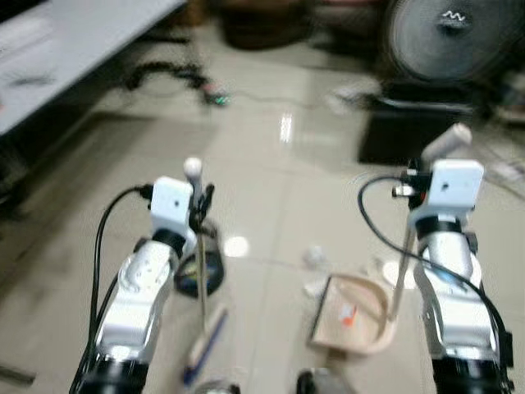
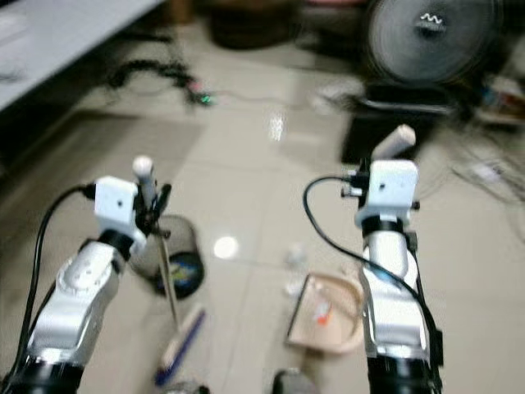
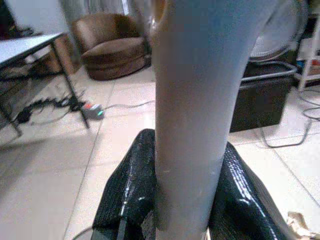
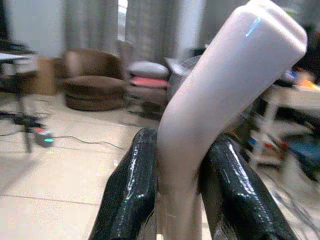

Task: Sweep floor

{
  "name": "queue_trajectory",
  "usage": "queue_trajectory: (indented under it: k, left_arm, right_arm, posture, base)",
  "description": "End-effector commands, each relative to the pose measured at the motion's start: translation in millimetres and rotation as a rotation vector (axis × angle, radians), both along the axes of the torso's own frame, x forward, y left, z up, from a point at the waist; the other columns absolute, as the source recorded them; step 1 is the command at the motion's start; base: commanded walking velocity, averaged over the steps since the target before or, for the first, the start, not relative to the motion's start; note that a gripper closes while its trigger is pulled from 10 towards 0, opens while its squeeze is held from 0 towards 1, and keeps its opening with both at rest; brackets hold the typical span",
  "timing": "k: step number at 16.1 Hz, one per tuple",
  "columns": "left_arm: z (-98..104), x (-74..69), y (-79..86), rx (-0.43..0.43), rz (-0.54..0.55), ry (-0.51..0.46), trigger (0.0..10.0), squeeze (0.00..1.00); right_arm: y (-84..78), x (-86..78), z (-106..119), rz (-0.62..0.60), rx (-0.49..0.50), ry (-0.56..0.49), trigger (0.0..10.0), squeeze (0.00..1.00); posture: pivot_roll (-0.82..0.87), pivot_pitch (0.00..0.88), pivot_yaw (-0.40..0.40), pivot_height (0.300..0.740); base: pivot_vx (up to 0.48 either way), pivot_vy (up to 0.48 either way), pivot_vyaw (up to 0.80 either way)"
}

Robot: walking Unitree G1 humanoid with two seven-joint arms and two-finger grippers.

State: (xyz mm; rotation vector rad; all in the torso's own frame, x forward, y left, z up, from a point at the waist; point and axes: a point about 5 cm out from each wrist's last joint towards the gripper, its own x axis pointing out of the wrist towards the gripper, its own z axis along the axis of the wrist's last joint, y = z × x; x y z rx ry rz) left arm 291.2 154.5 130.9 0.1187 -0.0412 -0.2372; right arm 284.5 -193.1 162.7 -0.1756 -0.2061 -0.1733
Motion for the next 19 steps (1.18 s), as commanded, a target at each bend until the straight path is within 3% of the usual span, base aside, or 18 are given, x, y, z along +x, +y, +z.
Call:
queue_trajectory:
  k: [1,3,5,12,19]
  left_arm:
    - [11.8,3.6,3.9,0.003,0.016,-0.068,10.0,0.00]
    - [11.8,1.6,4.7,-0.048,-0.011,-0.082,10.0,0.00]
    - [10.5,-3.0,4.5,-0.085,-0.023,-0.079,10.0,0.00]
    - [7.4,-2.6,2.3,-0.052,-0.028,-0.074,10.0,0.00]
    - [8.7,-1.1,2.0,-0.031,-0.037,-0.086,10.0,0.00]
  right_arm:
    - [10.9,-0.7,3.3,0.092,0.025,-0.043,10.0,0.00]
    - [15.6,-4.4,-2.2,0.153,0.085,-0.060,10.0,0.00]
    - [15.7,-7.3,-5.5,0.158,0.076,-0.054,10.0,0.00]
    - [3.9,-12.5,-20.8,0.076,0.165,-0.017,10.0,0.00]
    - [4.7,-13.9,-20.7,0.092,0.147,-0.040,10.0,0.00]
  posture:
    - [-0.02,0.075,0.066,0.740]
    - [-0.02,0.074,0.062,0.740]
    - [-0.02,0.073,0.059,0.740]
    - [-0.02,0.077,0.058,0.740]
    - [-0.02,0.084,0.060,0.740]
  base:
    - [0.000,0.000,-0.80]
    - [0.000,0.000,-0.80]
    - [0.000,0.000,-0.80]
    - [0.000,0.000,-0.80]
    - [0.072,0.000,0.00]
